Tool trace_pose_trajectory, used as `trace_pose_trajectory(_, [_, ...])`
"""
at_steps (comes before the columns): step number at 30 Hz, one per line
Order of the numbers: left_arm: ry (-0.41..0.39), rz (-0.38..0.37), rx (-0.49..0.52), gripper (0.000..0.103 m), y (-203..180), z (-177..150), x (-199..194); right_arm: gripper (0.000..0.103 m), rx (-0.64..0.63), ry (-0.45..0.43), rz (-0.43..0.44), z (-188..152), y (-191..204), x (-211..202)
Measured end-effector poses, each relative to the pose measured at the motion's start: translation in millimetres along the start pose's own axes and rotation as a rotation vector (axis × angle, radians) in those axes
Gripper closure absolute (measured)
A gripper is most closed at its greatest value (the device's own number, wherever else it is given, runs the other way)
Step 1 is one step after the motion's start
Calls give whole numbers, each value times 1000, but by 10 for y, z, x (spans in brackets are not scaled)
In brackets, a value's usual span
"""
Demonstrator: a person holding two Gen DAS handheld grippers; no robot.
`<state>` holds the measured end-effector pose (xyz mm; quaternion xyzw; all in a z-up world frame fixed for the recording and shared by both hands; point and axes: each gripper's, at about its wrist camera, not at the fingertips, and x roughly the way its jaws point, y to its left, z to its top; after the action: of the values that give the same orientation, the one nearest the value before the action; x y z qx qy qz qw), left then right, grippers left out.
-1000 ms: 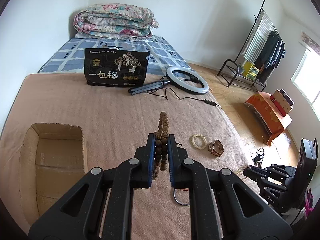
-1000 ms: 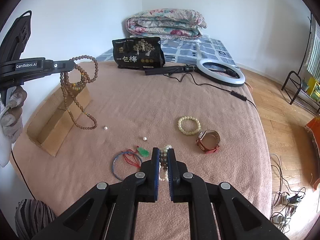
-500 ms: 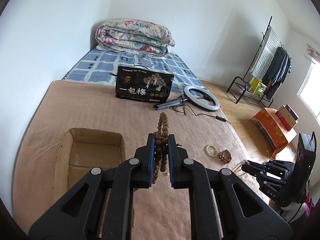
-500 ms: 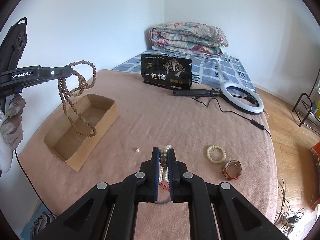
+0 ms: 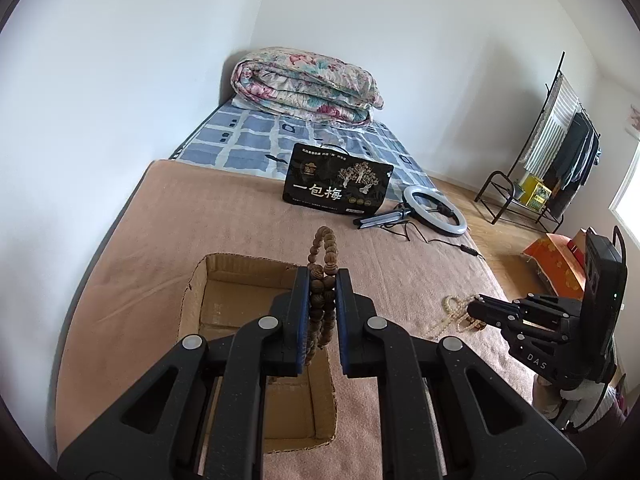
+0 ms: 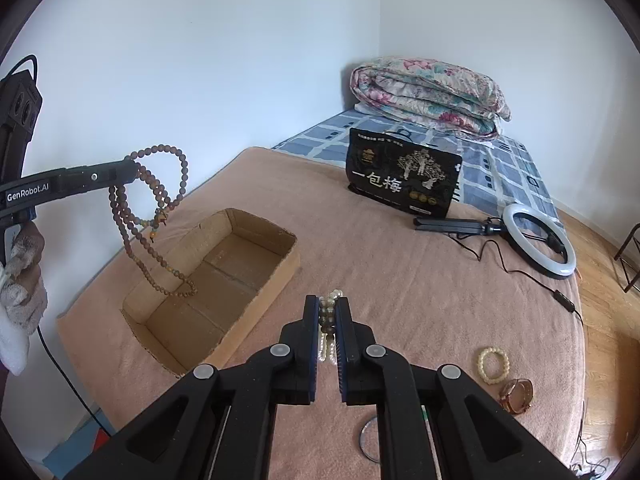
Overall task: Organize jewelry
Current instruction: 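Lift the mala and pearl necklace with both tools and carry them over the cardboard box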
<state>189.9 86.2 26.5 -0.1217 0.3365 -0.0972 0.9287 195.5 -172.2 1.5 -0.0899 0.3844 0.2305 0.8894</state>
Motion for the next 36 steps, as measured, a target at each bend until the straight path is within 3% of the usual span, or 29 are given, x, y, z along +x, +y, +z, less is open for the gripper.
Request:
trace_pose_trajectory(16, [48,1,-53,93,343,-257,82,98,-27,24,130,353,523,632])
trace_pose_trajectory(36, [154,-7,-86,93,504,-757,337,98,-22,99,204,392,806,1278])
